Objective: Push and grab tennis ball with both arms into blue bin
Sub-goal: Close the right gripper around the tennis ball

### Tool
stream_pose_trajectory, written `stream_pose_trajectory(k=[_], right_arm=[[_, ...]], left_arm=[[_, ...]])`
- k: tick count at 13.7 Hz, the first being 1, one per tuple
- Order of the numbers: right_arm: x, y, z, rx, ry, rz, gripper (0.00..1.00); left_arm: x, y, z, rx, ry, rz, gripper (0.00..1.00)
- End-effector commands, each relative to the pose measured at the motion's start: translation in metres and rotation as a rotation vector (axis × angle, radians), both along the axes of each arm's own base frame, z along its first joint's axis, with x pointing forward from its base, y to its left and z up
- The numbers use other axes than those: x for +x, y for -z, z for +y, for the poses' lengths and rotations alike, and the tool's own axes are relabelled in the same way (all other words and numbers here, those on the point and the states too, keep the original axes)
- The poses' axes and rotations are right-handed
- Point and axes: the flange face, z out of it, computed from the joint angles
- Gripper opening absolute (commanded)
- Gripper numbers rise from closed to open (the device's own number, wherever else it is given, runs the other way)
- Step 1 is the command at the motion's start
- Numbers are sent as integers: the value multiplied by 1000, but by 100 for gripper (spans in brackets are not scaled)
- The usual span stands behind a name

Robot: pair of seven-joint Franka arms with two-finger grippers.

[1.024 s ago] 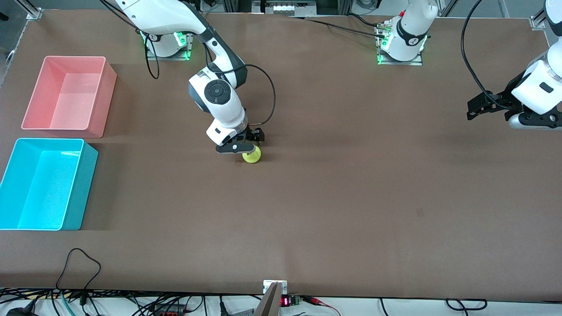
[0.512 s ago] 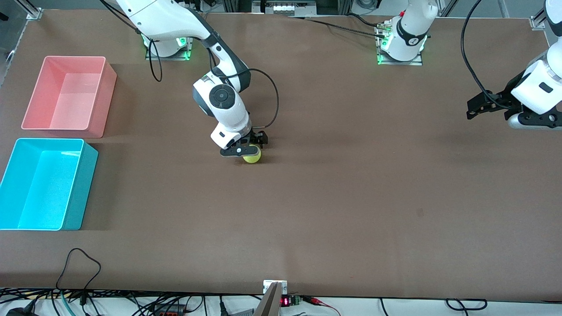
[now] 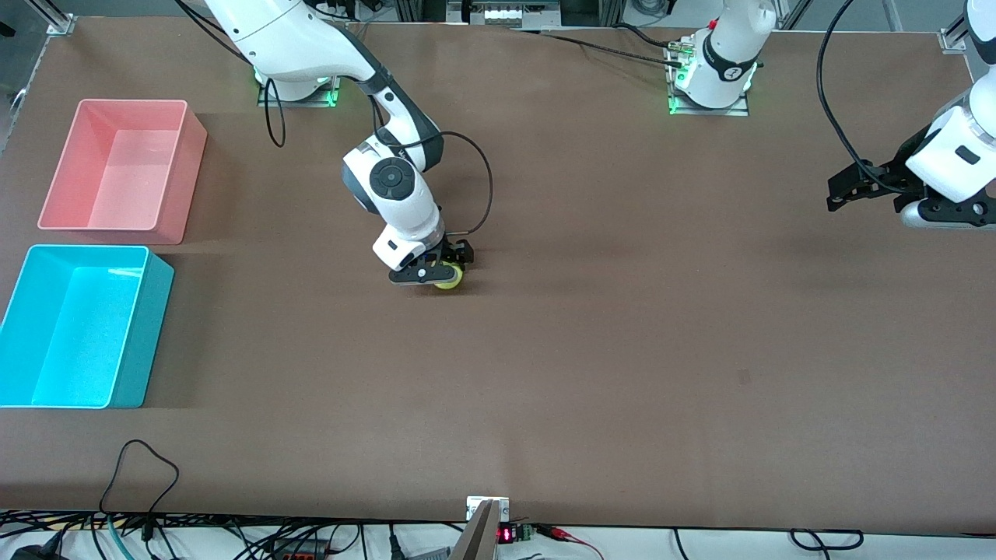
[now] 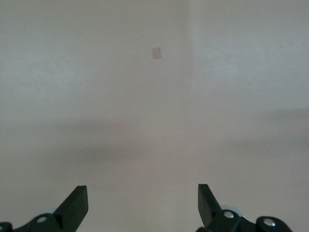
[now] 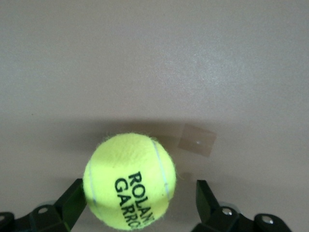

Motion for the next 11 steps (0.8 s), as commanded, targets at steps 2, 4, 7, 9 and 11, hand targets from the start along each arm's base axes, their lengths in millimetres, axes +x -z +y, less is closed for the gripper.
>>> stream_pose_trajectory(k=[2, 4, 7, 9, 11], right_arm=[[7, 3, 10, 4, -7, -24, 100], [8, 2, 14, 6, -9, -28, 100], [8, 7, 12, -1, -8, -27, 100], [8, 10, 12, 4, -10, -33, 100], [9, 12, 12, 9, -11, -38, 100]], left_arm=[[-5, -9, -2, -1, -10, -1, 100], [-5, -9, -1, -1, -12, -1, 100], [-6, -9, -1, -1, -12, 0, 100], [-6, -9, -1, -1, -12, 0, 100], [-6, -9, -1, -1, -12, 0, 100]])
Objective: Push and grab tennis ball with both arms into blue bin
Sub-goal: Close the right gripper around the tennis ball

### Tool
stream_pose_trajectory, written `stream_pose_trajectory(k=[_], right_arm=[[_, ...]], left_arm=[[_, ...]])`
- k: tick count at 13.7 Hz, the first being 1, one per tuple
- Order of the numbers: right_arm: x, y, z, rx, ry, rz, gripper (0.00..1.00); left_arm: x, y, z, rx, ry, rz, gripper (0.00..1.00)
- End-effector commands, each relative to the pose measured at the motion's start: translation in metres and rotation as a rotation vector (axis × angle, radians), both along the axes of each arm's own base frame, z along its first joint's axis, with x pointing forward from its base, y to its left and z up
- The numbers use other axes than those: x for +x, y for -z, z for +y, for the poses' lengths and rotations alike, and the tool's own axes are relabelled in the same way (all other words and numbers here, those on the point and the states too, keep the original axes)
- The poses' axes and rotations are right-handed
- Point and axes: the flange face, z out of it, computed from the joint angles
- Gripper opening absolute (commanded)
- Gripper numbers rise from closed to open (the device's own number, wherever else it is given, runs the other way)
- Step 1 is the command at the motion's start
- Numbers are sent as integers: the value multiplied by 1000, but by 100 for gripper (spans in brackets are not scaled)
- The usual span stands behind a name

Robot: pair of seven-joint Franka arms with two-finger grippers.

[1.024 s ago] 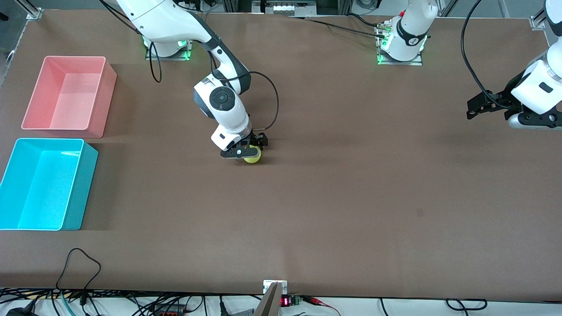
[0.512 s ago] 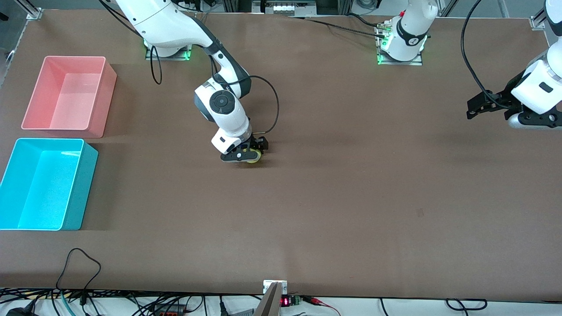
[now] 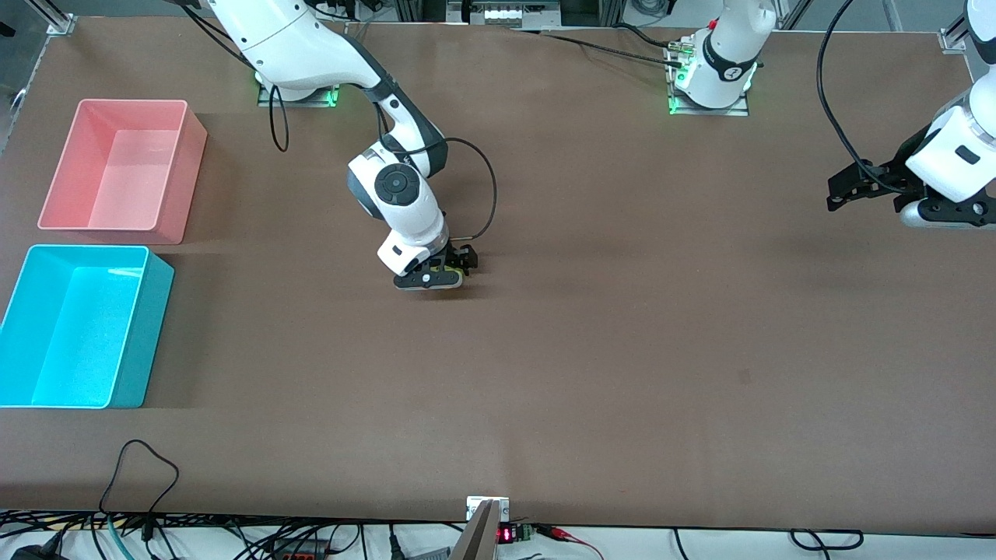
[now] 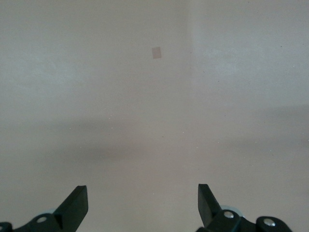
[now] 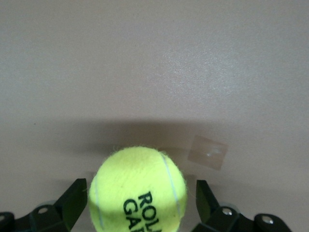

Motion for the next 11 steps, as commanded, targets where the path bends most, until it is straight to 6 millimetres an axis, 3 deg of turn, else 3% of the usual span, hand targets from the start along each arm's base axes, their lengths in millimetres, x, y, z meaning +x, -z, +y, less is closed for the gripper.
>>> stream_pose_trajectory(k=[1, 3, 7, 11], right_arm=[[4, 2, 5, 1, -6, -26, 100], [4, 2, 5, 1, -8, -26, 94], [5, 3, 3, 0, -4, -27, 38], [5, 3, 3, 1, 1, -25, 4]], left_arm=[[-5, -9, -1, -1, -11, -1, 100], [-5, -9, -1, -1, -11, -1, 100], [-5, -9, -1, -1, -11, -1, 100], [-5, -9, -1, -1, -10, -1, 100]])
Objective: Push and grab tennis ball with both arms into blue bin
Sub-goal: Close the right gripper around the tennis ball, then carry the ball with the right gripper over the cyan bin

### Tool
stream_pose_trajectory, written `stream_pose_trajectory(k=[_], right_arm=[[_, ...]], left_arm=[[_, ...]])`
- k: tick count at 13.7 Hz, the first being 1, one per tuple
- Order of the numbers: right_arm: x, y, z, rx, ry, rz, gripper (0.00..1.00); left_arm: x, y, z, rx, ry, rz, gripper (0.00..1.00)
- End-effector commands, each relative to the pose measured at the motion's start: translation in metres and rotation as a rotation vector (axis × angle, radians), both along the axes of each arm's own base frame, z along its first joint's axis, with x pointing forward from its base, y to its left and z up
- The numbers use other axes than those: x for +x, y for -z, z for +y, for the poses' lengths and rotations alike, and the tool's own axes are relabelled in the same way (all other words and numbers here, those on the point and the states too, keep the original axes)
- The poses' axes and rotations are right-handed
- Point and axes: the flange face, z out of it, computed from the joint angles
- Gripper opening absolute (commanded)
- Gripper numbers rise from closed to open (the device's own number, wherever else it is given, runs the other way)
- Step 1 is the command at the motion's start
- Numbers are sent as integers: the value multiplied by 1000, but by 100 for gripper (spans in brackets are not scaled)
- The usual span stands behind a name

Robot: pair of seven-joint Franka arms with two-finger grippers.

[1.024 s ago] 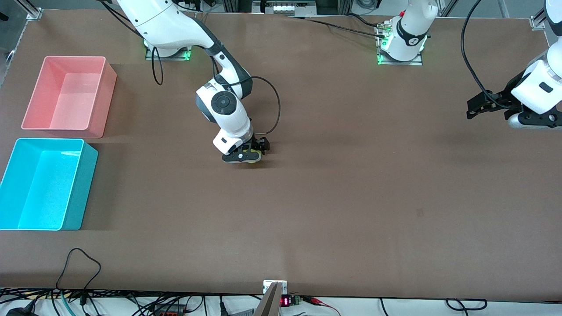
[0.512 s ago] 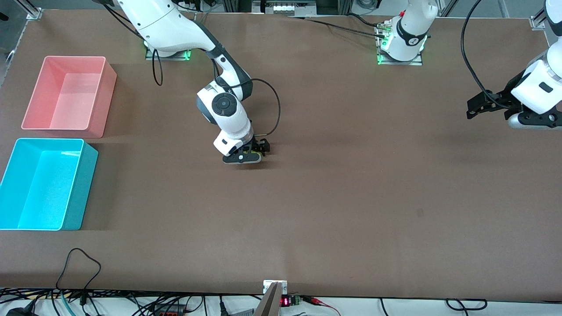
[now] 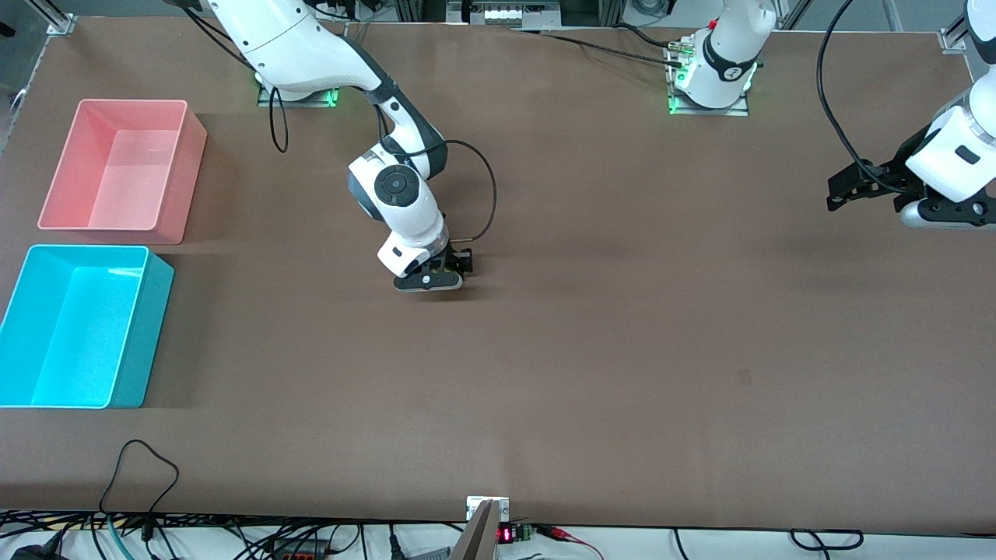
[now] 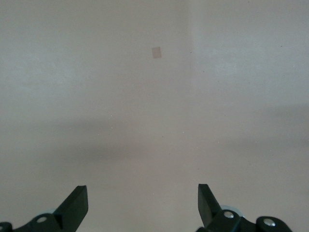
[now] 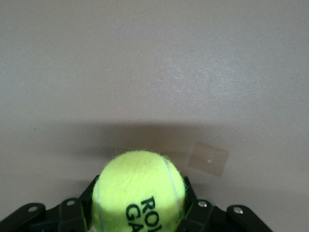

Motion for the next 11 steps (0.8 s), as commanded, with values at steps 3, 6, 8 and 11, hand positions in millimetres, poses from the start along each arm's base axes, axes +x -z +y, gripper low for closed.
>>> stream_pose_trajectory(k=[3, 6, 8, 11], right_arm=[[14, -14, -2, -7, -9, -36, 0], [41, -67, -38, -60, 0, -16, 0], [59, -103, -77, -94, -2, 2, 0], [80, -150, -156, -155, -38, 51, 0]], left_arm=[[-5, -9, 1, -2, -13, -3, 100], [-5, -10, -2, -1, -11, -5, 100], [-5, -10, -7, -1, -2, -5, 100], [-6, -19, -20, -1, 21, -17, 100]])
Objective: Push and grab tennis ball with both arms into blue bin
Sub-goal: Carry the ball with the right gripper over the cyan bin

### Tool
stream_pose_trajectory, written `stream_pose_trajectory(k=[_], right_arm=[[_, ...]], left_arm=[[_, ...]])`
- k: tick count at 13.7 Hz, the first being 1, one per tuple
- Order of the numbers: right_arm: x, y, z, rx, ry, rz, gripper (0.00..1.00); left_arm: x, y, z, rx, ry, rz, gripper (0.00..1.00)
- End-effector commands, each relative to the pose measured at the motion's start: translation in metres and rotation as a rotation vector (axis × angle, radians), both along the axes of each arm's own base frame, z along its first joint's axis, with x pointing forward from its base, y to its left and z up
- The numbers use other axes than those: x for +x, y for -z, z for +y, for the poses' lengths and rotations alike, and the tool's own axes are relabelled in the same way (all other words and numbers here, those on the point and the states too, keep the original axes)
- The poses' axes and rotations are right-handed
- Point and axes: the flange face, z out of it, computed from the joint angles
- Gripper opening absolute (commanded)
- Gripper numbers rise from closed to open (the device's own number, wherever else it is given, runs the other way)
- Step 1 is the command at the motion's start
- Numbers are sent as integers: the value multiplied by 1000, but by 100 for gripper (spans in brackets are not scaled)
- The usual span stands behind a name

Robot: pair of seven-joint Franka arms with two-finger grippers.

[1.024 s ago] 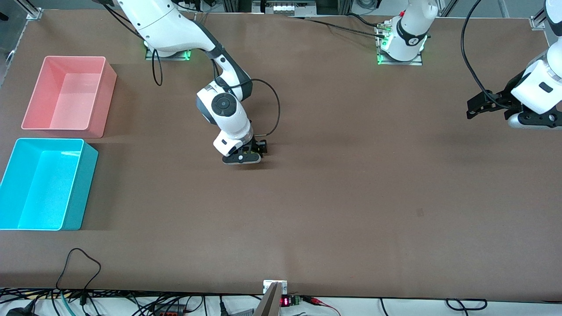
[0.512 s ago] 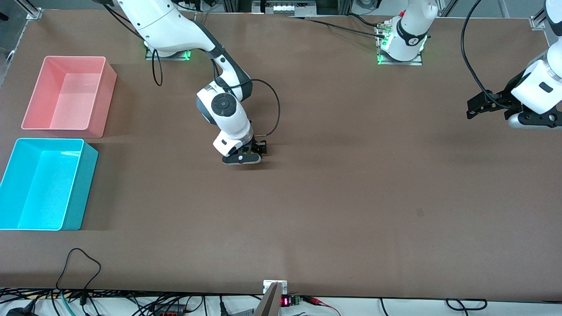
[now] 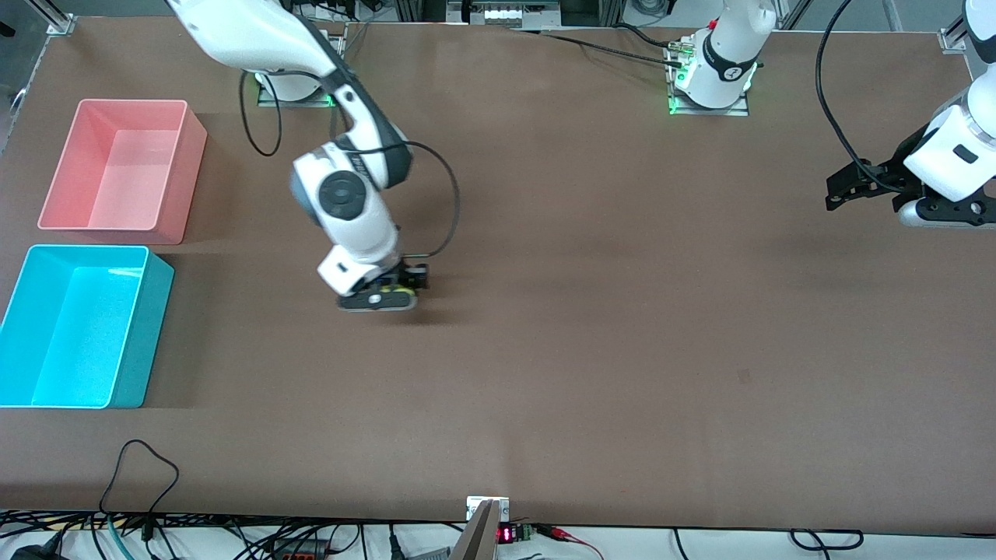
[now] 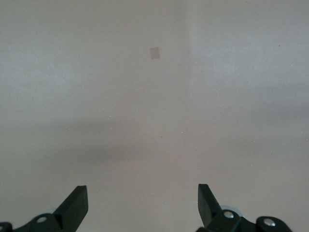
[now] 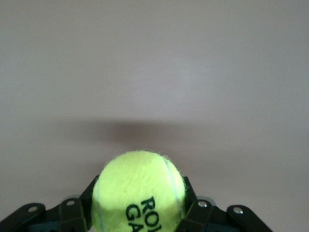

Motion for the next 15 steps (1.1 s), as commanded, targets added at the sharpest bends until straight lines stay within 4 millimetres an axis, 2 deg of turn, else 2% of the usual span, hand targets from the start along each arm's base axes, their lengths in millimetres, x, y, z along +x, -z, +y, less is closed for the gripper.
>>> stream_pose_trajectory(k=[1, 3, 5, 8, 10, 13, 15], right_arm=[[11, -45, -82, -43, -42, 55, 0], [20, -62, -154, -33, -26, 112, 0], [29, -63, -228, -23, -2, 139, 0], [27, -63, -312, -12, -7, 178, 0], [20, -62, -376, 0, -11, 192, 0], [3, -48, -459, 19, -50, 218, 0], [-8, -30, -503, 28, -68, 238, 0]], left_arm=[[-6, -19, -13, 1, 7, -6, 100], [-5, -22, -15, 1, 10, -12, 100], [-5, -24, -26, 1, 30, -17, 100], [-7, -24, -36, 0, 48, -14, 100], [-8, -26, -40, 0, 54, -17, 100], [-8, -27, -37, 0, 51, -15, 100], [-8, -27, -36, -1, 48, -17, 100]])
